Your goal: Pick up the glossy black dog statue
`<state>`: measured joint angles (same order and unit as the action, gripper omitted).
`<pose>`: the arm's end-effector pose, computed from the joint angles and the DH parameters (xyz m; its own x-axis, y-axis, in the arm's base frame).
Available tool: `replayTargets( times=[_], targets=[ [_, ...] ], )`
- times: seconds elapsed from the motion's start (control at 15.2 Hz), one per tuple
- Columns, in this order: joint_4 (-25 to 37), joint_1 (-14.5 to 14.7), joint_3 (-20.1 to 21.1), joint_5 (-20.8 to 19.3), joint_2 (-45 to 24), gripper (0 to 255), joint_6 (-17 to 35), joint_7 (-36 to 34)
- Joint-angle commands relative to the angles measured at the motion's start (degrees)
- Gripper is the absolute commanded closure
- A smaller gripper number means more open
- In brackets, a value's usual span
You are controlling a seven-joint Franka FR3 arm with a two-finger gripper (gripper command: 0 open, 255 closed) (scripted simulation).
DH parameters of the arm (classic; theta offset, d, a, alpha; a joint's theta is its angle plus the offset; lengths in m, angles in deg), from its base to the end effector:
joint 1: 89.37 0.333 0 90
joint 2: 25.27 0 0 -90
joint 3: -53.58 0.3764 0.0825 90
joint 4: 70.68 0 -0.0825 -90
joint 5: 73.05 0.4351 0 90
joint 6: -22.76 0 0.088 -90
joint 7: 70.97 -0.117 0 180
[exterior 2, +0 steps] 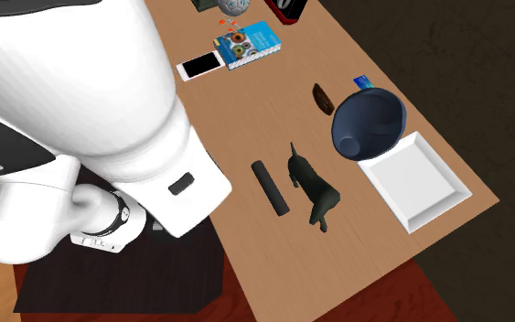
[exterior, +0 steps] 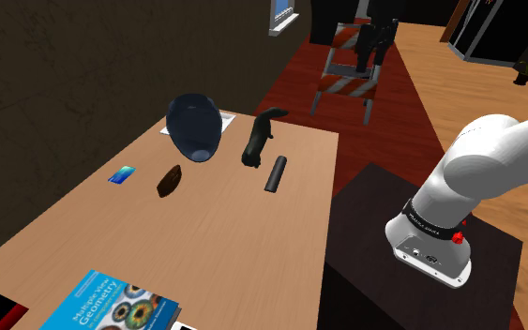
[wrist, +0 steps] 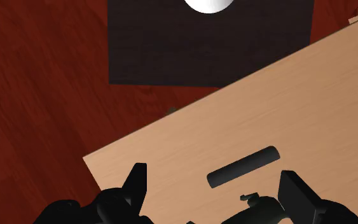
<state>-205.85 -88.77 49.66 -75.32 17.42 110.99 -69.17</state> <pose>0.3222 -0.0302 0.6052 0.9972 -0.0061 -0.0750 -0.0068 -0.9999 -0.0091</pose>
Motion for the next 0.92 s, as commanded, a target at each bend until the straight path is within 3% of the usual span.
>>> replayTargets(
  times=[0.0, 0.4, 0.86],
  targets=[
    [0.0, 0.0, 0.0, 0.0, 0.0, 0, 0.0, 0.0],
    [-4.99, 0.13, 7.16, 3.58, -4.3, 0, 9.63, -12.74],
    [-6.07, -0.2, 15.19, 5.7, -14.71, 0, 21.32, -27.54]
  ],
)
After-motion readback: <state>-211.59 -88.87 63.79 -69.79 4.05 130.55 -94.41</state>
